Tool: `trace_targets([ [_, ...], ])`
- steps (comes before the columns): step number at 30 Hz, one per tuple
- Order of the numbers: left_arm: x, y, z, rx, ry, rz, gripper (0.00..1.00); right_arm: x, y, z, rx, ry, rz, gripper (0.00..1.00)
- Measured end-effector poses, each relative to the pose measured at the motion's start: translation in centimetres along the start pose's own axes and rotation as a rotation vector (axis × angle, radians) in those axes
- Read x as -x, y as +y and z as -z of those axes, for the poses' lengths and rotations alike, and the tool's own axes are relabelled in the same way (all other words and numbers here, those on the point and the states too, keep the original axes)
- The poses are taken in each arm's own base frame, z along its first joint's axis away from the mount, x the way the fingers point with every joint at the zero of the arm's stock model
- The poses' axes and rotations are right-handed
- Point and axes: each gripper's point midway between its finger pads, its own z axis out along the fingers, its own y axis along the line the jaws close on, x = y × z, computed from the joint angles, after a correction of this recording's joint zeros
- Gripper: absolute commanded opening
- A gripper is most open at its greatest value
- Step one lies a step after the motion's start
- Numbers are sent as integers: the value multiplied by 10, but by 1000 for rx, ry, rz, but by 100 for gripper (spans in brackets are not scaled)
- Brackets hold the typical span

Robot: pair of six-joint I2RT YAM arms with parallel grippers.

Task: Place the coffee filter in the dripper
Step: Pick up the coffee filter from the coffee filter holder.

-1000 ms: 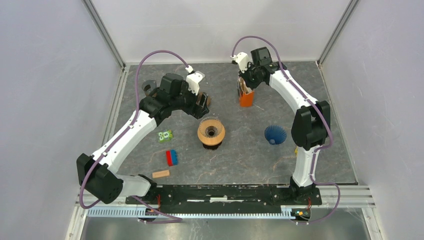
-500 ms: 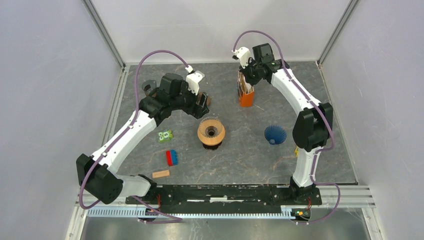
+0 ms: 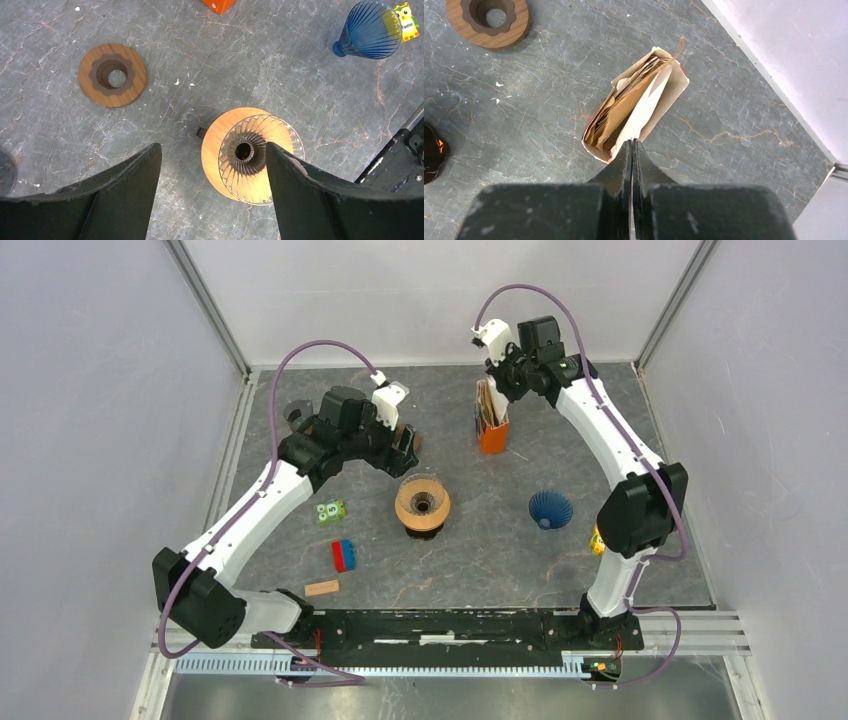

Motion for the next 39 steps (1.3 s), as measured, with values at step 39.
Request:
trace_targets([
  [39,6,2,-6,1,-22,-5,82,-11,-6,19,-139,-46,-216,0],
])
